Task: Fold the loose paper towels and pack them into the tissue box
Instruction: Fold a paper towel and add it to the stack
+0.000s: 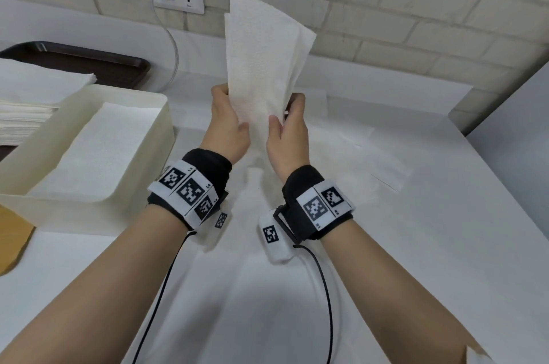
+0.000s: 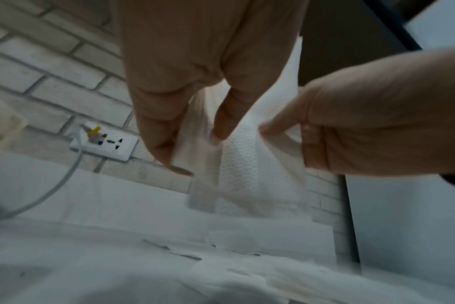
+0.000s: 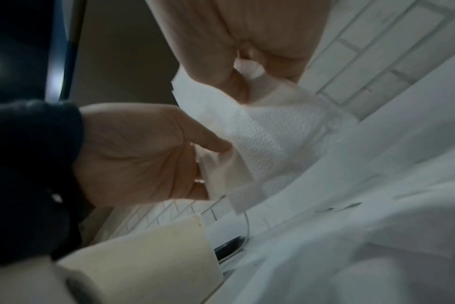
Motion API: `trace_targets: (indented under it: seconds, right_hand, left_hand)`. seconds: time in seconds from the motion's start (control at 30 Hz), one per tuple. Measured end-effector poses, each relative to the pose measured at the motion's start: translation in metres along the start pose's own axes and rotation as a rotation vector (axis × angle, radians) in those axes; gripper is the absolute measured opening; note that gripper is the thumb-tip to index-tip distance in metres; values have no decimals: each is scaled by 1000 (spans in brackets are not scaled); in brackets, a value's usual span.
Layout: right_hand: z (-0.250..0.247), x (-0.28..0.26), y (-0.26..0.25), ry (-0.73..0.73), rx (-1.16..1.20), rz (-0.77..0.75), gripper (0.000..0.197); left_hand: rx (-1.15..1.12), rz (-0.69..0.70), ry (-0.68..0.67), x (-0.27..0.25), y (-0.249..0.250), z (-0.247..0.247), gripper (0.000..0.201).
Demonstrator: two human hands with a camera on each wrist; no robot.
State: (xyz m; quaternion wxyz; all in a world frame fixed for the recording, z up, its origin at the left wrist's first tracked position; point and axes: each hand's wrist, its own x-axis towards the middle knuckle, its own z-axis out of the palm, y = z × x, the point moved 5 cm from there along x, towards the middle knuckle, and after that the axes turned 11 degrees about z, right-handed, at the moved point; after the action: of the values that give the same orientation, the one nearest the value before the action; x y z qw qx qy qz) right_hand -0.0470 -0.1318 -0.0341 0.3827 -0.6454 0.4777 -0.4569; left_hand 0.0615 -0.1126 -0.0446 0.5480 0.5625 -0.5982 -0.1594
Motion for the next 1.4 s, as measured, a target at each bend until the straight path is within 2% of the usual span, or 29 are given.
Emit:
trace_targets:
  seconds: [0.07, 0.17, 0.27, 0.37, 0.47, 0.6, 0.7, 0.8, 1.0, 1.13, 1.2, 1.33, 1.4]
  right_hand:
    - [5, 0, 1, -36, -5, -31, 27]
    - [12, -2, 17, -168, 13, 94, 30]
    - [14, 0, 27, -201, 26, 172, 34]
    - [16, 2, 25, -206, 68, 196, 31]
    - [15, 4, 17, -194, 134, 207, 27]
    - [11, 6, 10, -166, 181, 165, 36]
    - [13, 5, 21, -182, 141, 213, 35]
    - [15, 4, 25, -214, 102, 205, 28]
    - [12, 1, 16, -181, 176, 99, 31]
    - [18, 1, 29, -214, 89, 214, 30]
    - [18, 0, 28, -203, 77, 197, 28]
    - [14, -3, 17, -166, 99, 98, 24]
    - [13, -3, 16, -164, 114, 97, 28]
  left_hand:
    - [31, -2, 6, 0, -3, 1, 46]
    - [6, -134, -51, -4, -9, 3, 50]
    - [-52, -230, 16, -6, -16, 0, 53]
    - [-86, -201, 98, -4, -17, -1, 44]
    - [-132, -112, 142, -4, -11, 2, 37]
    - [-225, 14, 184, 0, -7, -1, 52]
    - [-237, -41, 163, -2, -14, -1, 62]
    - [-227, -83, 125, -5, -15, 3, 58]
    - [-317, 14, 238, 0, -5, -2, 55]
    - [-249, -150, 165, 0, -20, 1, 52]
    - [-255, -184, 169, -2, -21, 2, 46]
    - [-337, -128, 281, -1, -12, -2, 46]
    - [-362, -109, 277, -1, -12, -3, 51]
